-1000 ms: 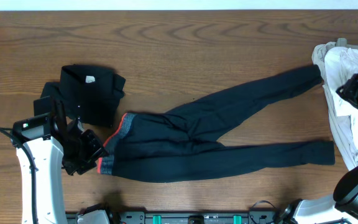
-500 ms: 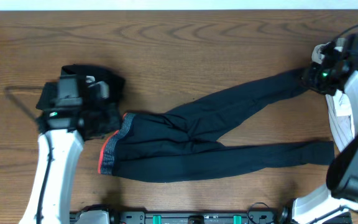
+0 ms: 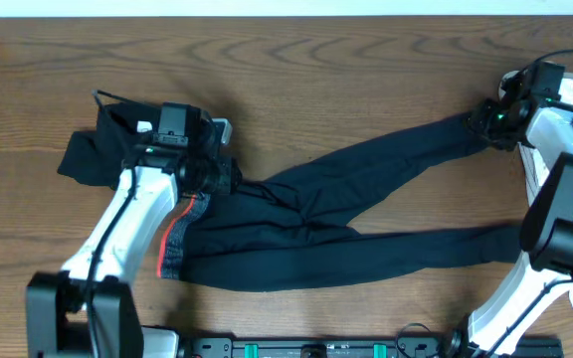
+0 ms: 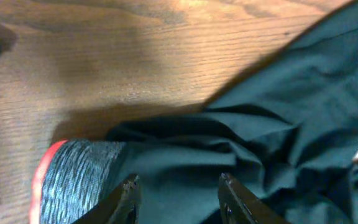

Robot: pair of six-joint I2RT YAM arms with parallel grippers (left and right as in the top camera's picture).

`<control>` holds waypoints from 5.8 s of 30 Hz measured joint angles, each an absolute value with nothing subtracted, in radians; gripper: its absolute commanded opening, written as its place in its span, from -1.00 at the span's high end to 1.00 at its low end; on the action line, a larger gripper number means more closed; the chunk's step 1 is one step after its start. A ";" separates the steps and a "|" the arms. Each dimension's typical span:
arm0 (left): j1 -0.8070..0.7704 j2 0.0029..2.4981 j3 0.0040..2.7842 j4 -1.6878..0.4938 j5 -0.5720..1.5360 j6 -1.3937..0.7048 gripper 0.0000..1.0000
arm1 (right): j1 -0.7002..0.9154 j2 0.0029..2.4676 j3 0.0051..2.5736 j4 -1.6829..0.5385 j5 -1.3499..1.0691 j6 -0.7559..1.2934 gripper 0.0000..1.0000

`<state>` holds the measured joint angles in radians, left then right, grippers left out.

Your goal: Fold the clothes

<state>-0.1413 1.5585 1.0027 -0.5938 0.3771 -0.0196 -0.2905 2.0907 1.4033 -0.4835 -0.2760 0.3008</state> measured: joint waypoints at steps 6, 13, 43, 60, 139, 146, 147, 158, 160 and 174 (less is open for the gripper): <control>-0.141 1.630 1.003 -0.590 0.363 -0.002 0.16 | -0.290 2.140 1.404 -0.341 -0.313 0.372 0.63; -0.141 1.671 1.003 -0.582 0.340 0.001 0.19 | -0.290 2.177 1.403 -0.120 -0.438 0.455 0.92; -0.141 1.866 1.025 -0.220 0.226 -0.060 0.75 | -0.299 2.136 1.449 -0.590 -0.223 0.397 0.98; -0.142 1.875 1.369 -0.562 0.255 -0.100 0.37 | -0.426 2.025 1.403 -0.831 -0.060 0.429 0.92; -0.198 2.045 1.386 -0.939 0.071 -0.061 -0.19 | -0.169 2.082 1.406 -0.607 -0.132 0.221 0.14; -0.200 2.033 1.365 -0.918 0.040 -0.068 -0.20 | -0.187 2.094 1.406 -0.517 -0.054 0.238 0.62; -0.201 2.033 1.365 -0.916 0.036 -0.070 -0.20 | -0.199 2.100 1.406 -0.485 -0.050 0.240 0.63; -0.201 2.033 1.364 -0.884 0.013 -0.072 -0.21 | -0.395 2.082 1.418 -0.522 -0.389 0.184 -0.01; -0.201 2.033 1.364 -0.880 0.011 -0.073 -0.21 | -0.407 2.052 1.420 -0.597 -0.446 0.178 -0.03; -0.201 2.033 1.364 -0.871 0.007 -0.075 -0.22 | -0.331 1.994 1.371 -0.706 -0.381 0.268 -0.02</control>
